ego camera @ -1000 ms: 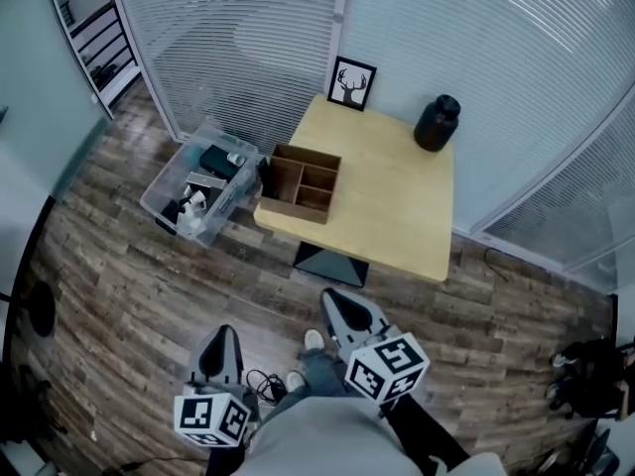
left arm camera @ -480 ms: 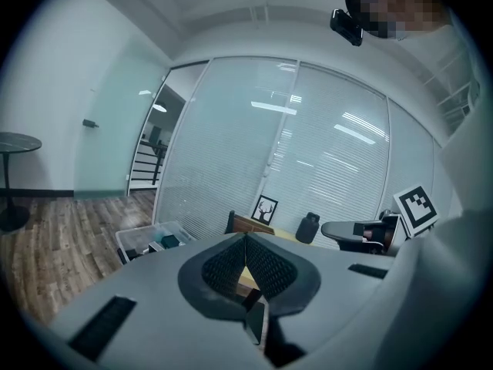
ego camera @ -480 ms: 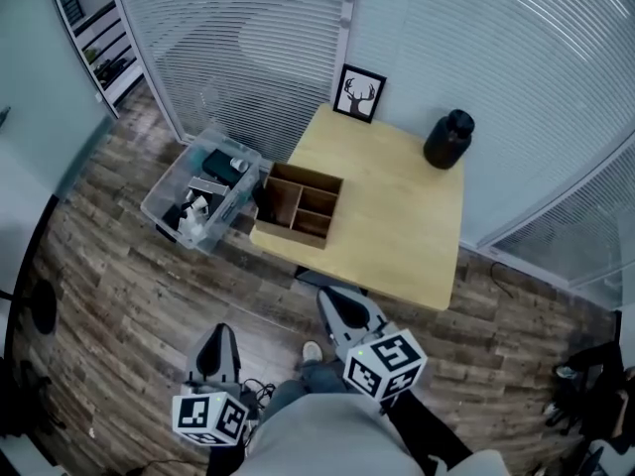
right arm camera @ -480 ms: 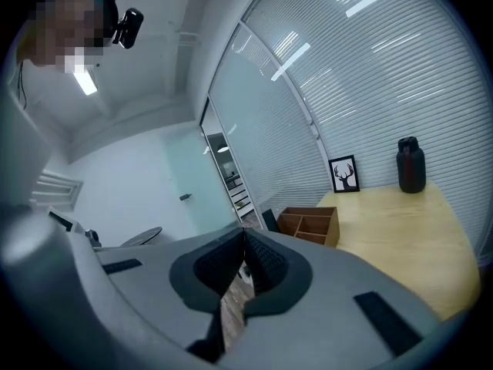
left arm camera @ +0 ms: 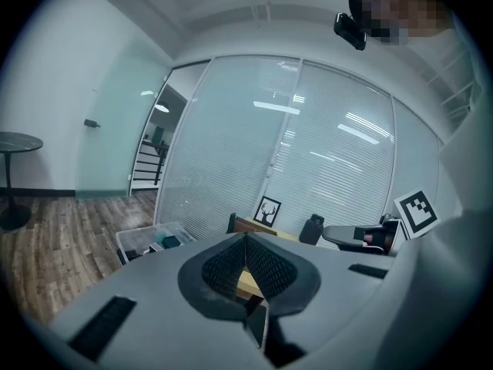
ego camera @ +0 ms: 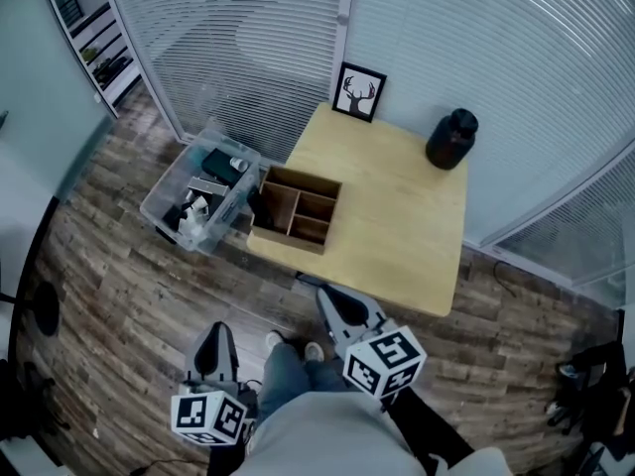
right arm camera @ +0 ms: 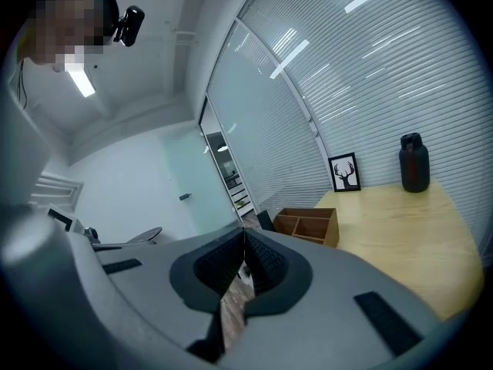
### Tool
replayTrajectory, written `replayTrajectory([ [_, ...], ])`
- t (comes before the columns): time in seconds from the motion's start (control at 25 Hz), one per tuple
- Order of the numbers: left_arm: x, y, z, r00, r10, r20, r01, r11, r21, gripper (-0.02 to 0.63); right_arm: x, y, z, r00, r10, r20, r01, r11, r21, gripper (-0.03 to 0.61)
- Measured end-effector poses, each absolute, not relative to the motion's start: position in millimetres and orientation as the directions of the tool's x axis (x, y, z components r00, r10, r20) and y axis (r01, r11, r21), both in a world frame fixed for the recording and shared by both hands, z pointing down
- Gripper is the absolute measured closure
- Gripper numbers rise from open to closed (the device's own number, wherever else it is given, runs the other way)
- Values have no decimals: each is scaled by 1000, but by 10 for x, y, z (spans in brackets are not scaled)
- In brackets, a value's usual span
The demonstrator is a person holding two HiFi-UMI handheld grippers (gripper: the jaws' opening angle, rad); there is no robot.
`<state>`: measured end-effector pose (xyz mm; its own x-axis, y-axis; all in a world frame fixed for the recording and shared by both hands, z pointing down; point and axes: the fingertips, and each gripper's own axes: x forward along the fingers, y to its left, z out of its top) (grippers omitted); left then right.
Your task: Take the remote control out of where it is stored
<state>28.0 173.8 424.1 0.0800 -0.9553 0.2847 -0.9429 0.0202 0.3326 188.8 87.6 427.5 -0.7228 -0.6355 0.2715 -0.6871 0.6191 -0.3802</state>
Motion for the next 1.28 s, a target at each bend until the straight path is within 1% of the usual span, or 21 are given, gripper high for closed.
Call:
replayTrajectory([
  [0.32,75,1489,4252,97,-954,284,-944,2,329,604,1713,652,4296,-707,-654,271,-703,602,-379,574],
  [0.92,-532,586,4227,240,-931,275,-933,-143,331,604,1048,12,4306,-653,-705,276,-748,544,-381,574],
  [1.28,-1034,159,4209,277,-924,262,-930,-189,316,604,667,-356,4413,-610,-737,290,-788,527,-318,572],
])
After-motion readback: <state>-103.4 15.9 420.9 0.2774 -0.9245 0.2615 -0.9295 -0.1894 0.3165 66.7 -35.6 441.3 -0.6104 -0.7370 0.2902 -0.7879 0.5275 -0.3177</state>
